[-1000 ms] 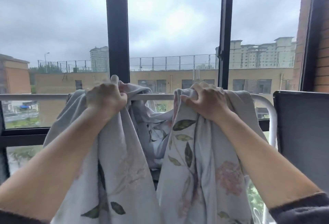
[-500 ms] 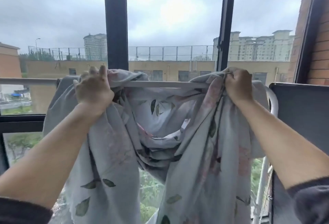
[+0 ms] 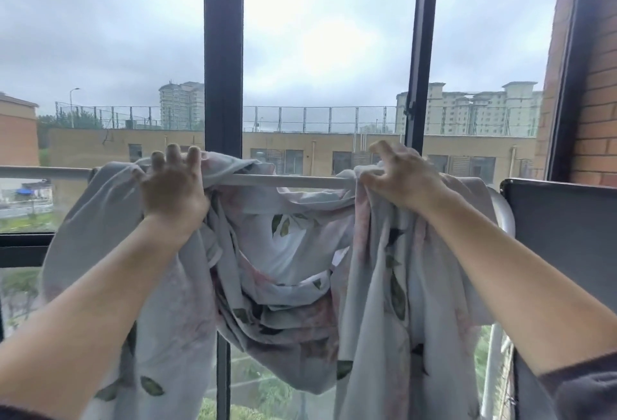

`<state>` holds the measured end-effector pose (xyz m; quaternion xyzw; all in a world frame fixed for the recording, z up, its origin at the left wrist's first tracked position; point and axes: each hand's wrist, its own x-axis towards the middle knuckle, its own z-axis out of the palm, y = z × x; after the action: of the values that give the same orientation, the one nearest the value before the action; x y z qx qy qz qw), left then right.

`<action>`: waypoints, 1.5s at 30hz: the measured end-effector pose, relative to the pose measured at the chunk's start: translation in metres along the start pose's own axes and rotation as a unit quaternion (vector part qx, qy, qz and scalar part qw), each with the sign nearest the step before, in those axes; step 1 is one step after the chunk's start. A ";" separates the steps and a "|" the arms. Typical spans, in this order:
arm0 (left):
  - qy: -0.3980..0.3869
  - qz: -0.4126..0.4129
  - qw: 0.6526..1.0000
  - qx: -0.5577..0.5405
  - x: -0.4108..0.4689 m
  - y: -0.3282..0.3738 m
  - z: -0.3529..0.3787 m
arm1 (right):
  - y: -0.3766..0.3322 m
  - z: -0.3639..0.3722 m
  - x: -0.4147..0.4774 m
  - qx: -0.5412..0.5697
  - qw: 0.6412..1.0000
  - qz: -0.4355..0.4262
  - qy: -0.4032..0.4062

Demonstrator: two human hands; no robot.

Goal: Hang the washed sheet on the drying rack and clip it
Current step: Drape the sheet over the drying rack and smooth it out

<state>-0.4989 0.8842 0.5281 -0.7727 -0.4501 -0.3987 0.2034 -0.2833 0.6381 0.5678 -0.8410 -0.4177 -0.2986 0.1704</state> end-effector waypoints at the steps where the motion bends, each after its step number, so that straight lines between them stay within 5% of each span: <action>1: 0.009 0.012 1.000 0.006 0.001 0.002 0.000 | -0.011 -0.002 0.002 -0.028 0.999 -0.020 -0.005; 8: 0.075 0.081 0.994 -0.023 0.021 -0.012 -0.003 | -0.080 0.027 0.043 0.002 0.972 -0.128 -0.197; 14: 0.087 0.077 0.992 -0.040 0.033 -0.022 -0.002 | -0.097 0.026 0.080 0.142 0.924 -0.037 -0.353; 20: 0.178 0.122 0.973 -0.083 0.024 -0.020 0.006 | -0.088 0.036 0.106 0.189 0.797 0.079 -0.568; 25: 0.150 0.094 0.984 -0.032 0.018 -0.028 0.019 | -0.095 0.057 0.119 0.214 0.853 0.033 -0.474; 27: 0.140 0.091 0.986 -0.012 0.014 -0.031 0.026 | -0.096 0.068 0.122 0.275 0.889 -0.006 -0.366; 28: 0.133 0.092 0.987 0.006 0.013 -0.033 0.028 | -0.096 0.071 0.125 0.372 0.879 -0.002 -0.297; 31: 0.131 0.094 0.985 0.056 0.009 -0.035 0.033 | -0.092 0.065 0.124 0.695 0.701 0.015 -0.162; 33: 0.130 0.097 0.986 0.034 0.008 -0.033 0.030 | -0.089 0.056 0.112 0.755 0.642 -0.010 -0.136; 35: 0.124 0.092 0.988 -0.020 0.008 -0.031 0.023 | -0.087 0.048 0.096 0.723 0.674 -0.067 -0.135; 38: 0.131 0.067 0.981 -0.126 0.012 -0.034 0.014 | -0.092 0.044 0.066 0.478 0.853 -0.210 -0.018; 39: 0.126 0.056 0.980 -0.146 0.014 -0.035 0.012 | -0.097 0.051 0.052 0.403 0.879 -0.256 0.014; 42: 0.118 0.034 0.977 -0.176 0.016 -0.036 0.007 | -0.113 0.088 -0.003 0.245 0.883 -0.396 0.062; 45: 0.107 0.042 0.975 -0.192 0.014 -0.030 0.004 | -0.129 0.125 -0.034 0.264 0.892 -0.365 -0.042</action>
<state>-0.5185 0.9096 0.5353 -0.7686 -0.3076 -0.5491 0.1146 -0.3585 0.7611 0.4555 -0.5651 -0.7656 -0.1829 0.2471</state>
